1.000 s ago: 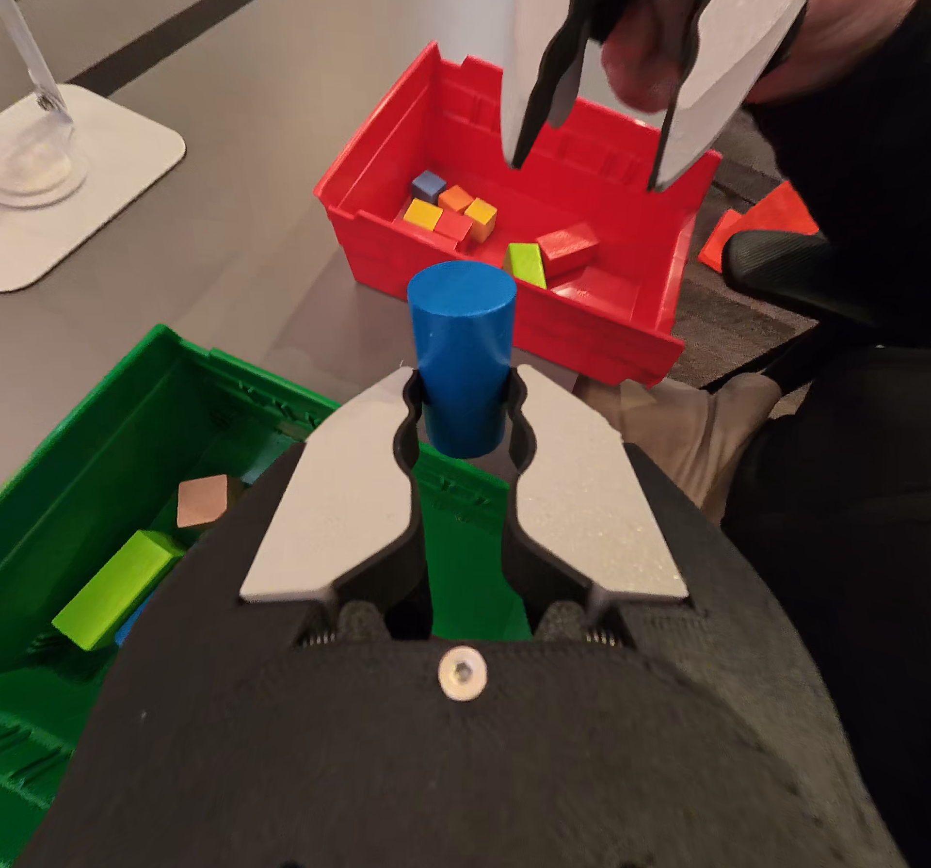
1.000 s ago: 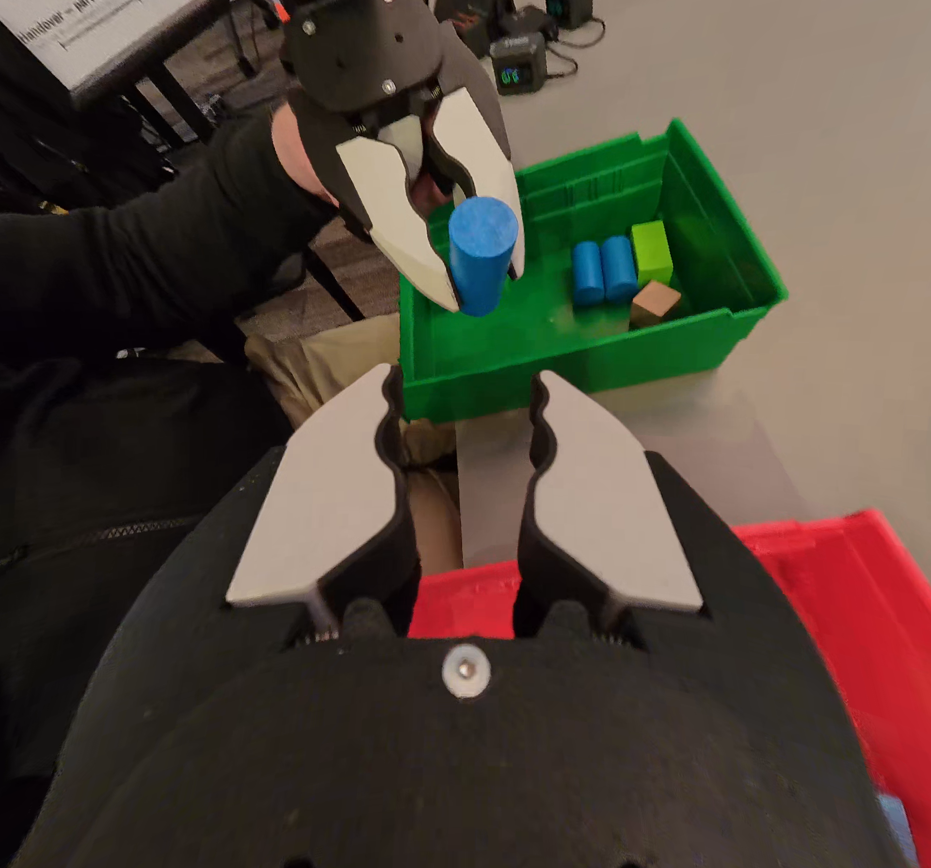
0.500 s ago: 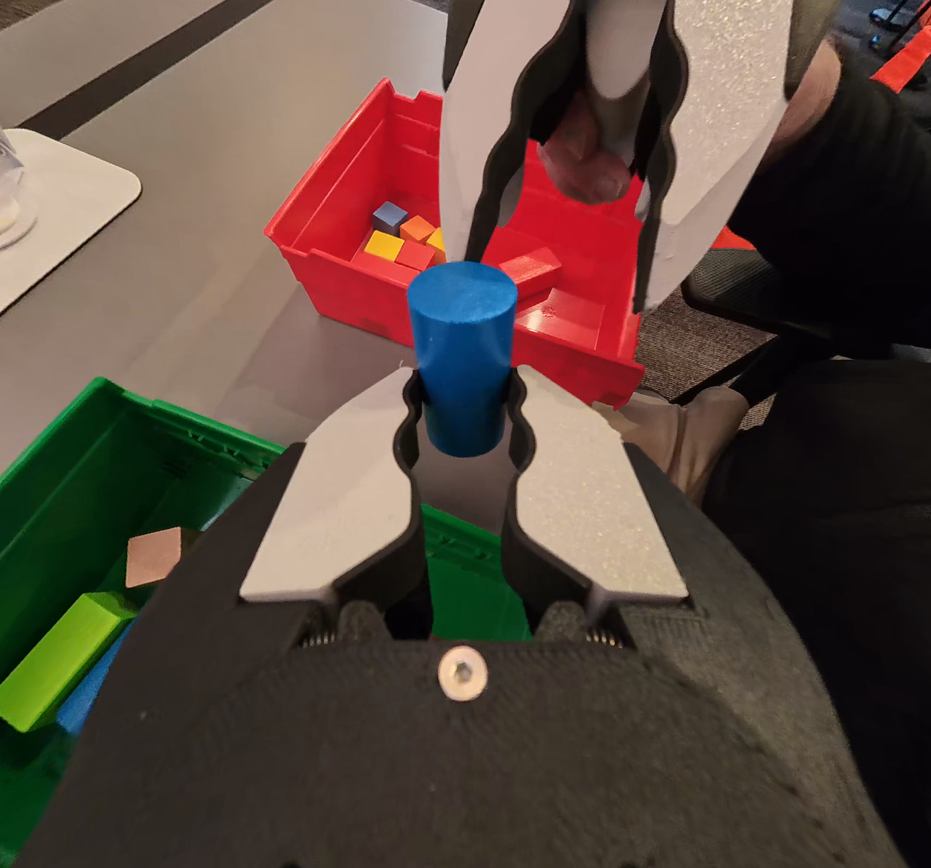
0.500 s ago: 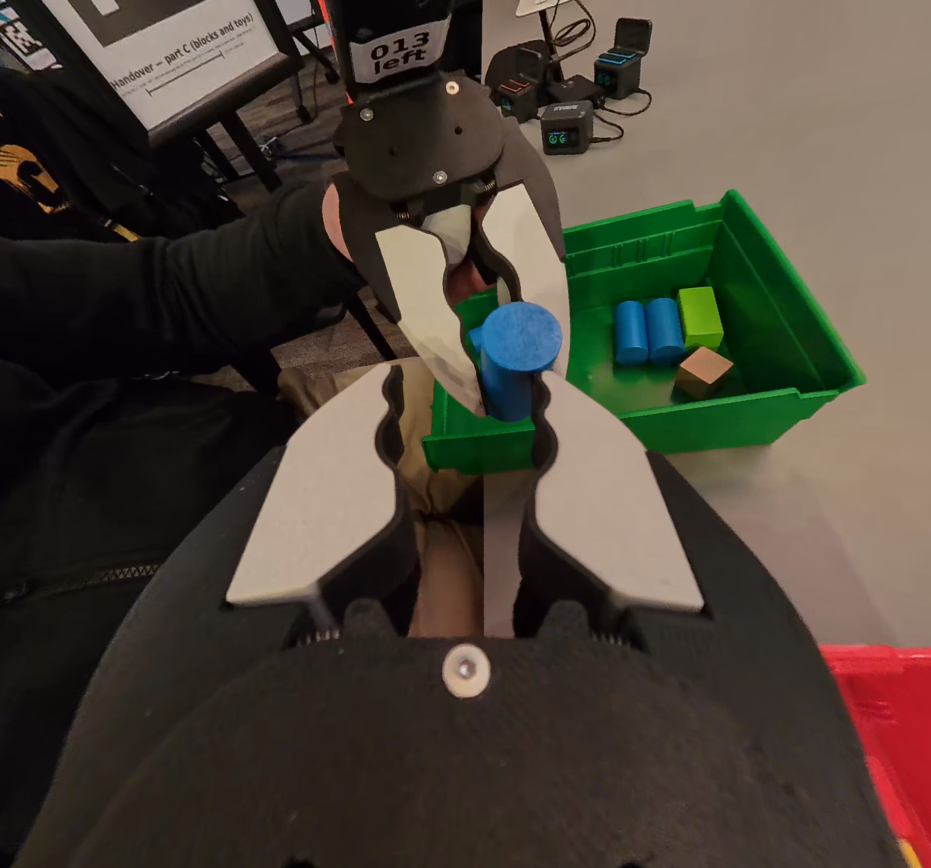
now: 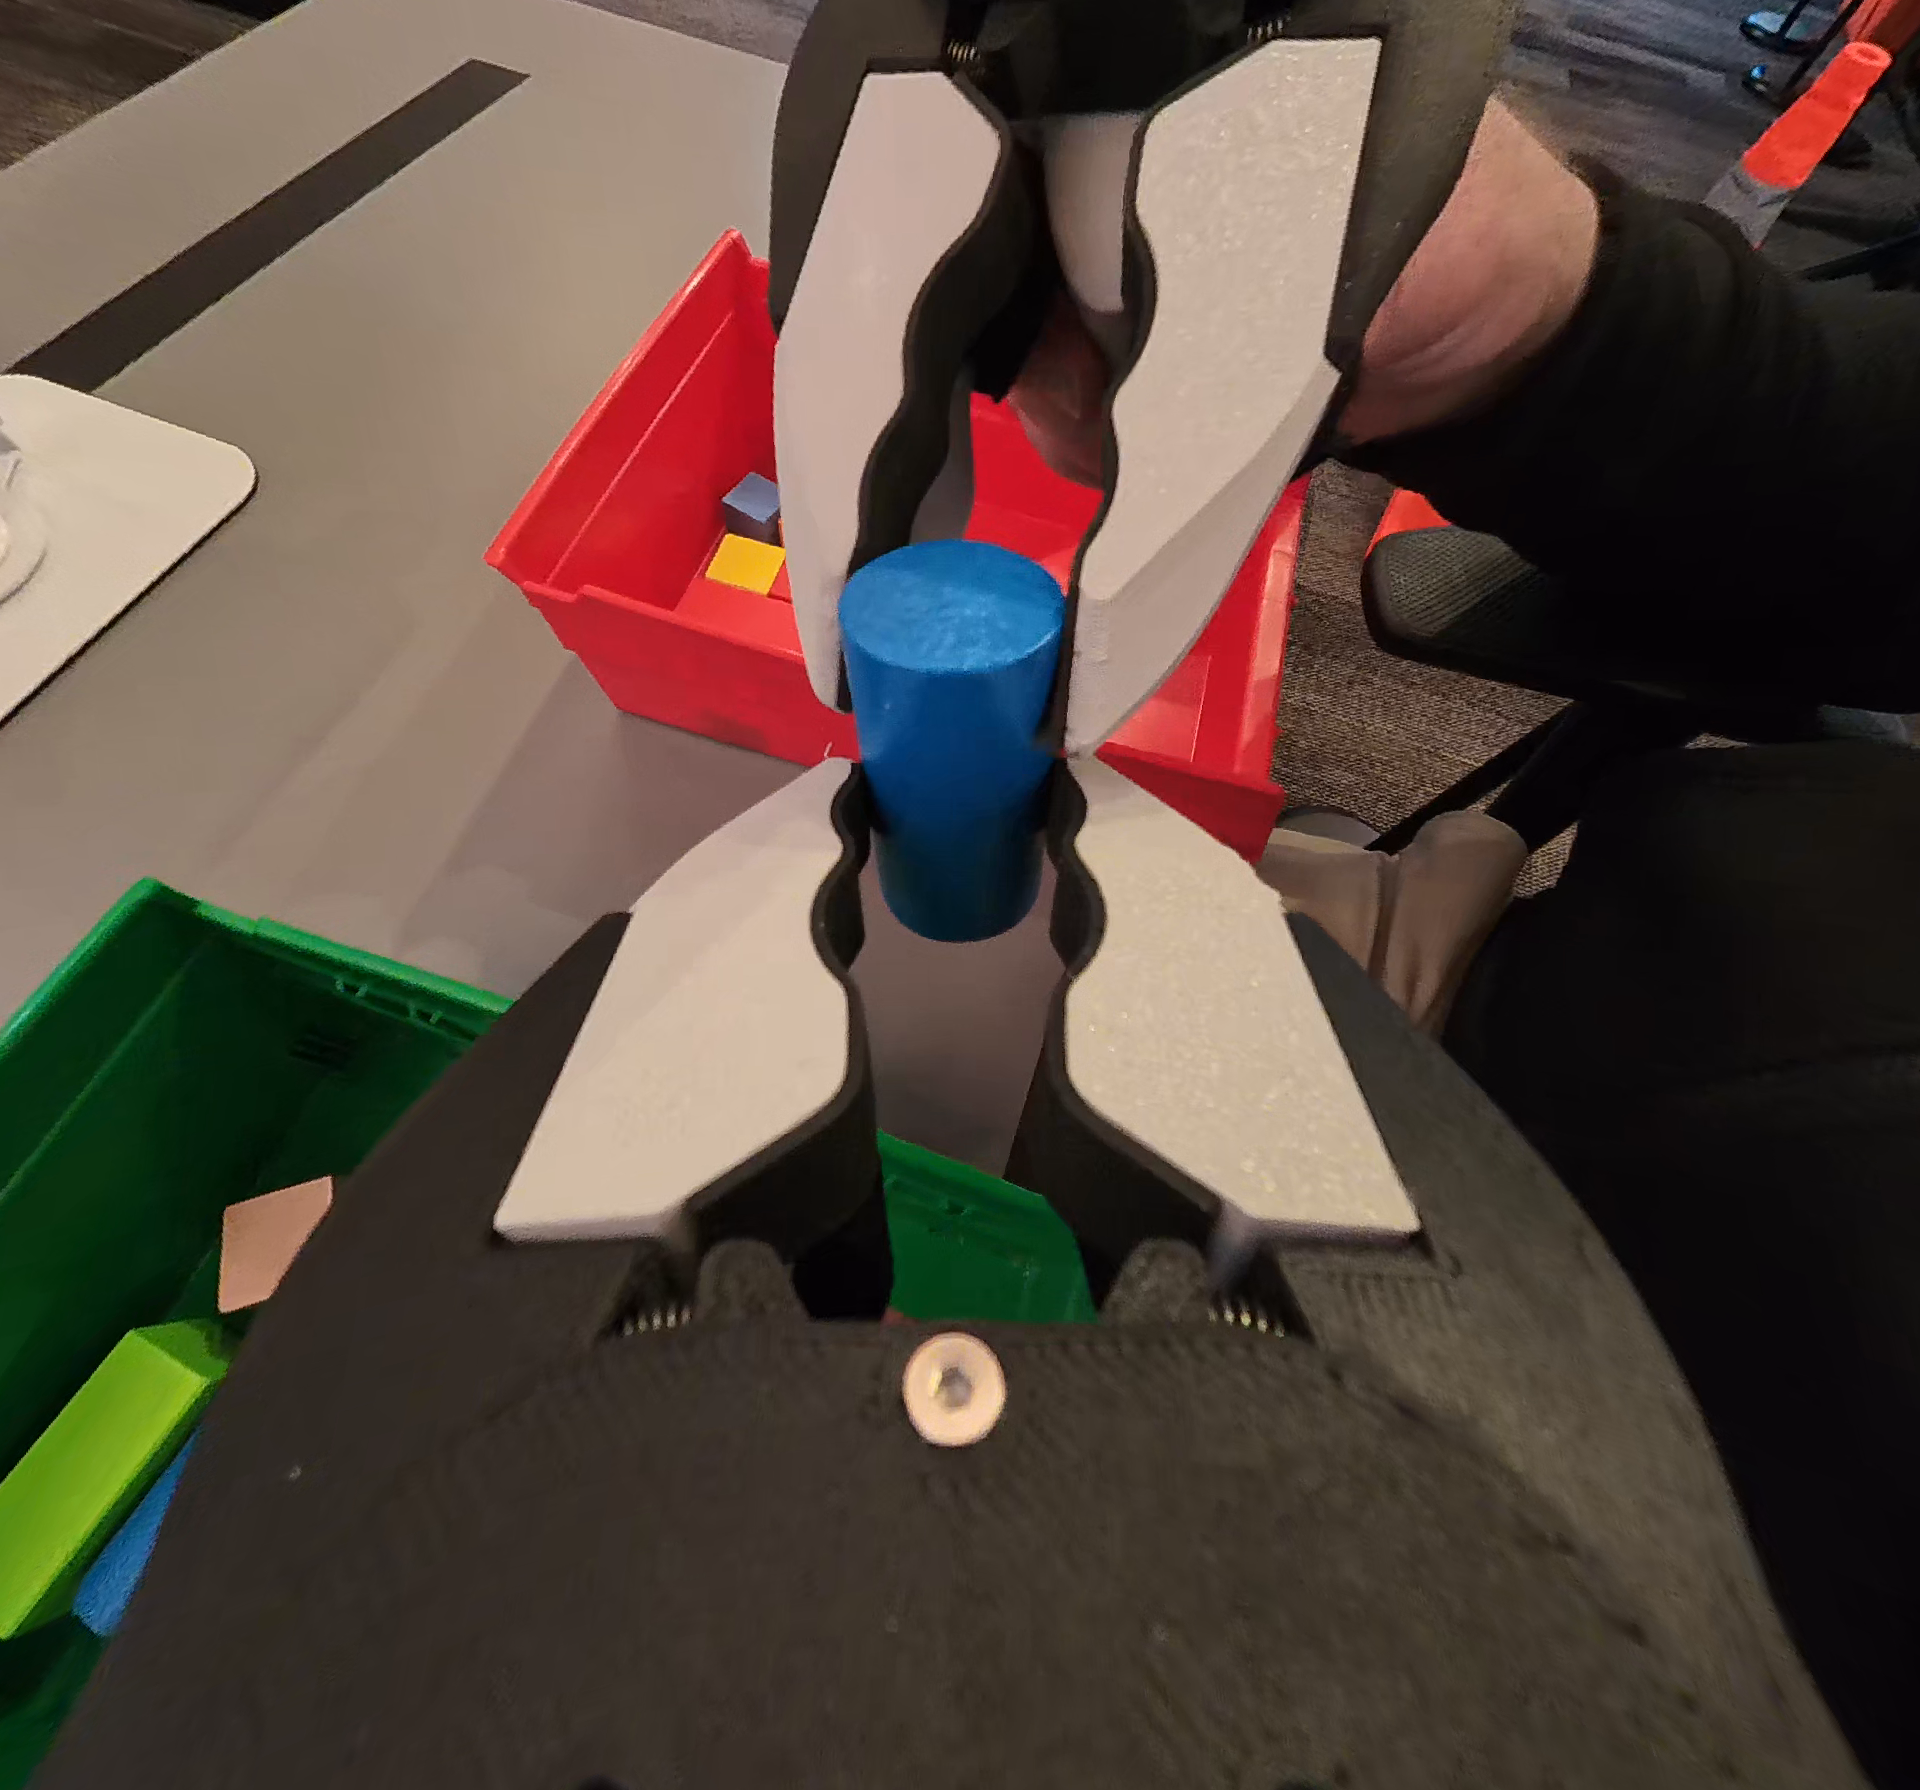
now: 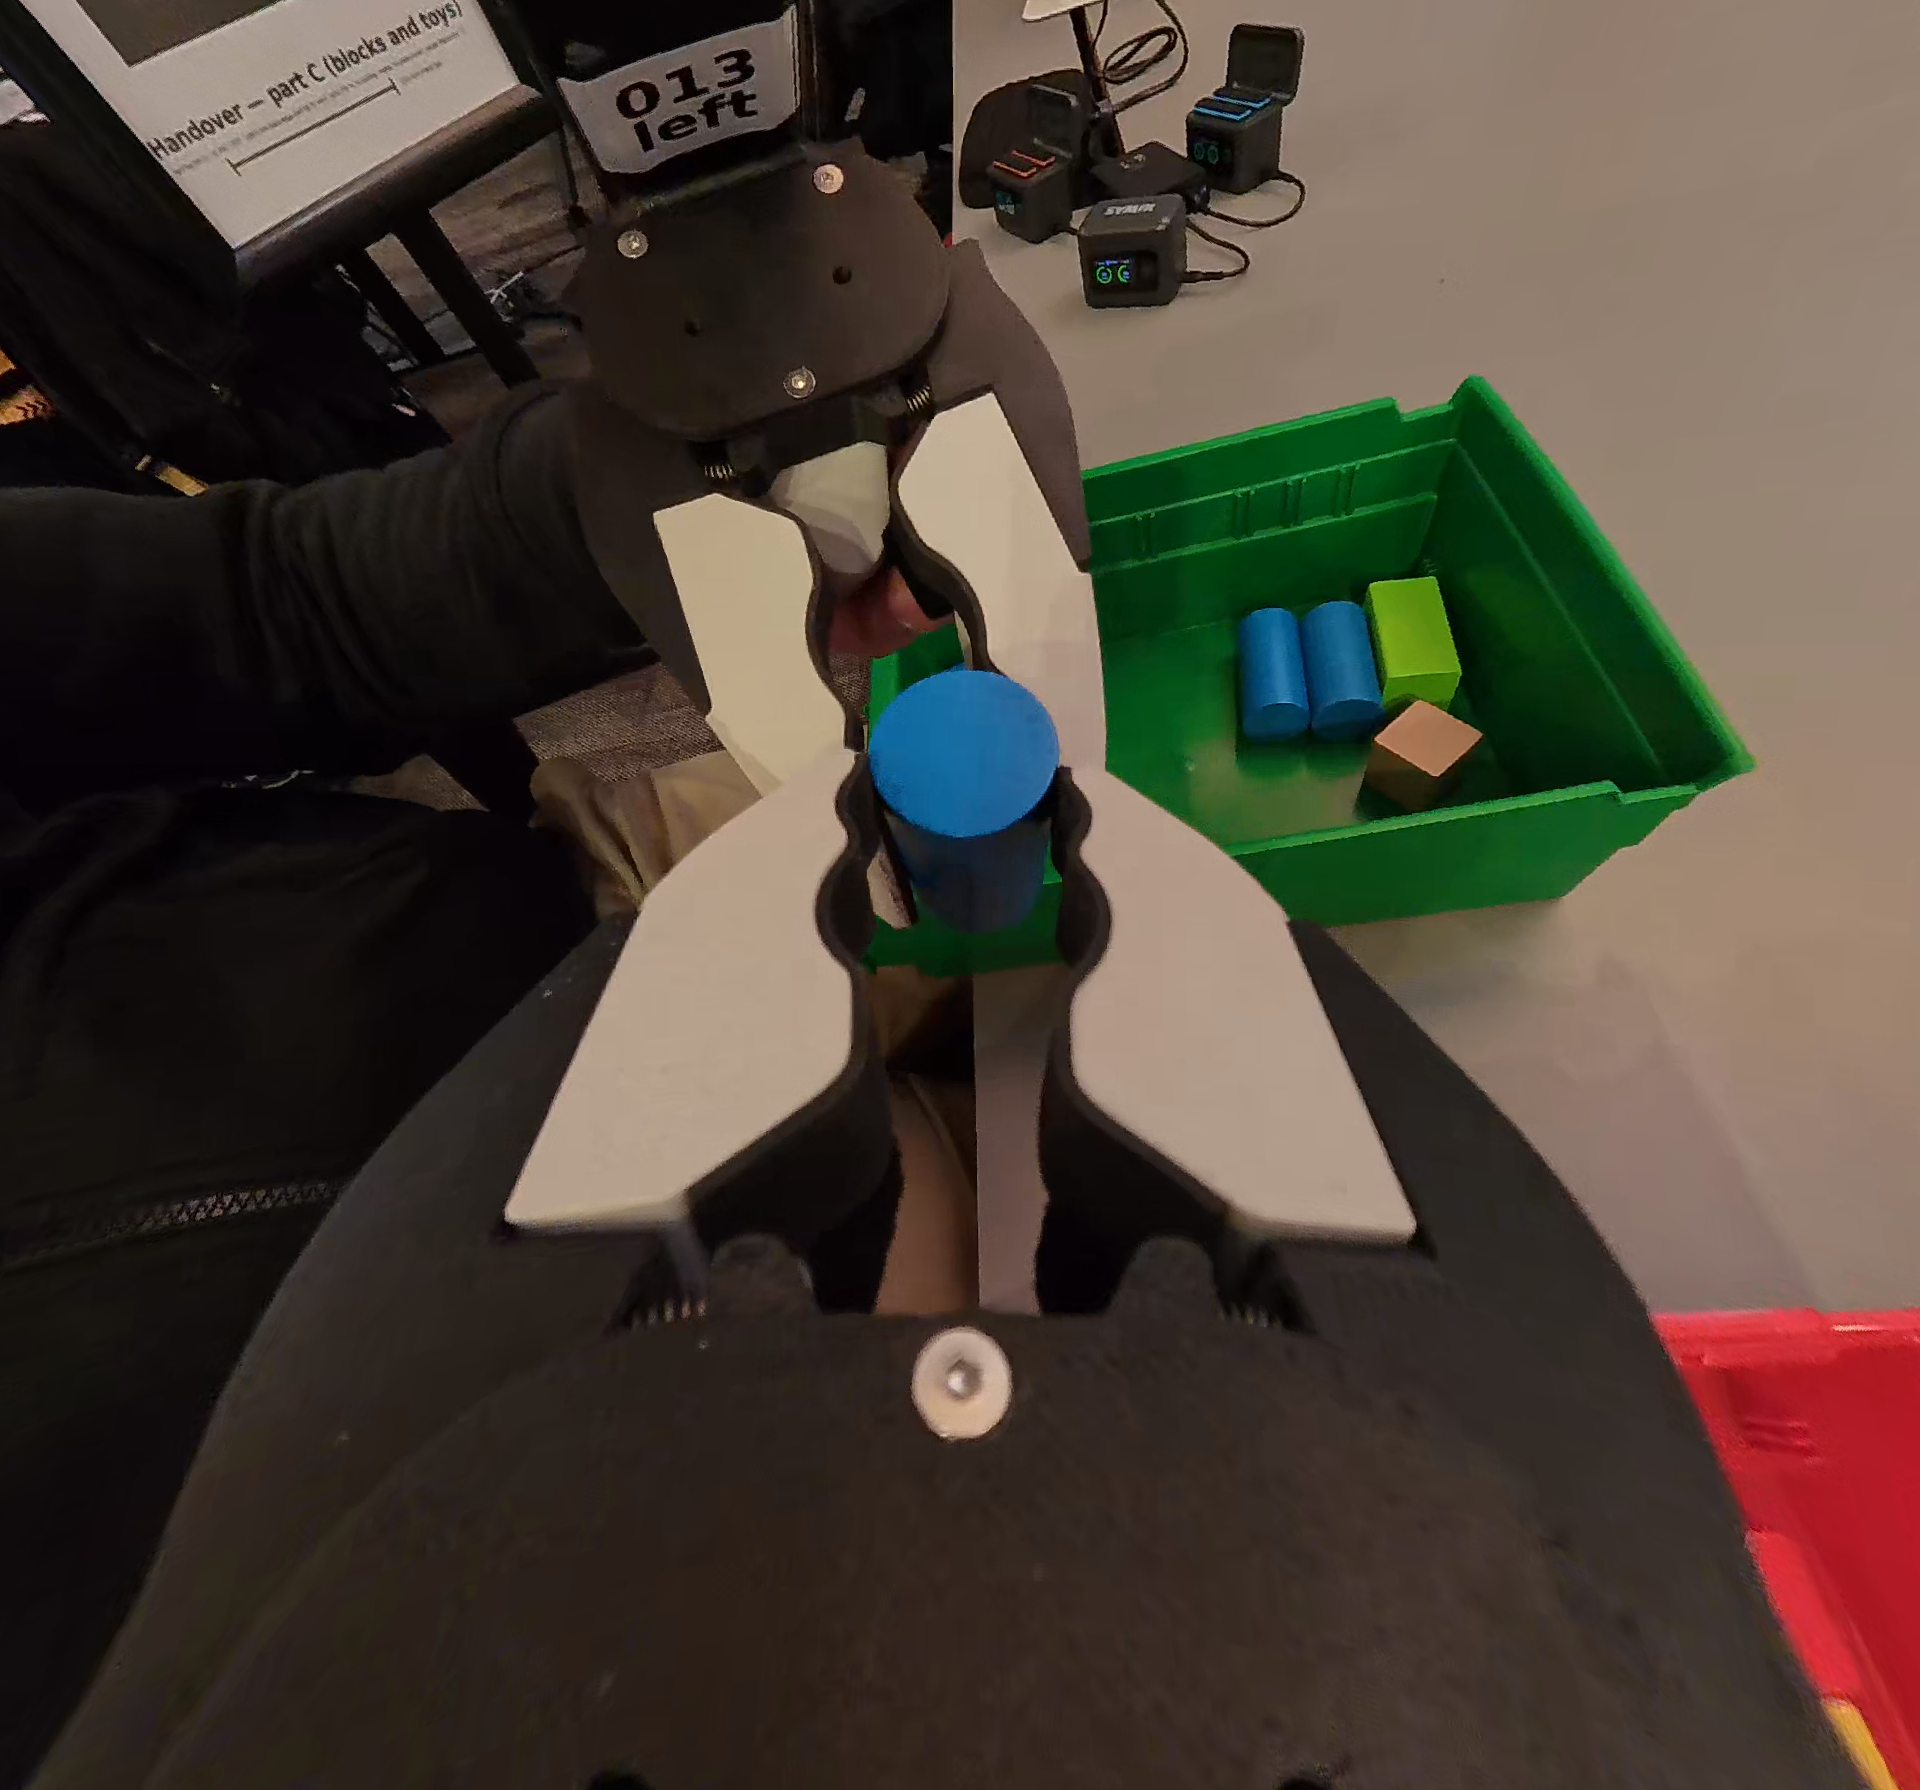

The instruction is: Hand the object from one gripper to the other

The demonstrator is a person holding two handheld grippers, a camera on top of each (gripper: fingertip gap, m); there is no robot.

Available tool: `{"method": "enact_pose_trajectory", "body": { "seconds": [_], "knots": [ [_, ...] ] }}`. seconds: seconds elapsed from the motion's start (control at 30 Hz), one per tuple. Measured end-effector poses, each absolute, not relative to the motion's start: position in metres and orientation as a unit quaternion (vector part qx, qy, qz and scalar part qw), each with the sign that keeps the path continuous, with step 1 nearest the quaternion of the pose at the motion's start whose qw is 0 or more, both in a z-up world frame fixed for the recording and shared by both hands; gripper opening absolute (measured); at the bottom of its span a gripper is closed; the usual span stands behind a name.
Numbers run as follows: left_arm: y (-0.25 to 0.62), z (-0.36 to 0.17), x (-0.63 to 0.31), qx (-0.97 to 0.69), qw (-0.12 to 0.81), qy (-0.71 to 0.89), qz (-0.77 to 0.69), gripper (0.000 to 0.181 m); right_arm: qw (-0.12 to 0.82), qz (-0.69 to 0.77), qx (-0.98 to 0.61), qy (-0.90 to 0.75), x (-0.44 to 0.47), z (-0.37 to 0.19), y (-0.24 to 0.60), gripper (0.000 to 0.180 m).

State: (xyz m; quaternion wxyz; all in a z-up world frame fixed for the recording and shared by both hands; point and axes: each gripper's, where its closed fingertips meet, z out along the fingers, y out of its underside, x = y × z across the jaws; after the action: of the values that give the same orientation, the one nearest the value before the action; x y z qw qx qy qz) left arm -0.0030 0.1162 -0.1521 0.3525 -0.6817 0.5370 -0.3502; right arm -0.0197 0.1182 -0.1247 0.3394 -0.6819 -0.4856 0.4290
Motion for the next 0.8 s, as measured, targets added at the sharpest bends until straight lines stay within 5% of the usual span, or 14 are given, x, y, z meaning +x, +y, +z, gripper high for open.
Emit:
{"method": "enact_pose_trajectory", "body": {
  "seconds": [0.5,0.8],
  "knots": [
    [0.115,-0.148,-0.002,-0.679,0.35,0.529,-0.37,0.033,0.346,0.431,-0.68,-0.481,-0.019,-0.12,0.119,0.031],
    [0.121,-0.144,-0.008,-0.685,0.357,0.521,-0.364,0.049,0.367,0.422,-0.69,-0.46,0.004,-0.108,0.131,0.031]
  ]
}}
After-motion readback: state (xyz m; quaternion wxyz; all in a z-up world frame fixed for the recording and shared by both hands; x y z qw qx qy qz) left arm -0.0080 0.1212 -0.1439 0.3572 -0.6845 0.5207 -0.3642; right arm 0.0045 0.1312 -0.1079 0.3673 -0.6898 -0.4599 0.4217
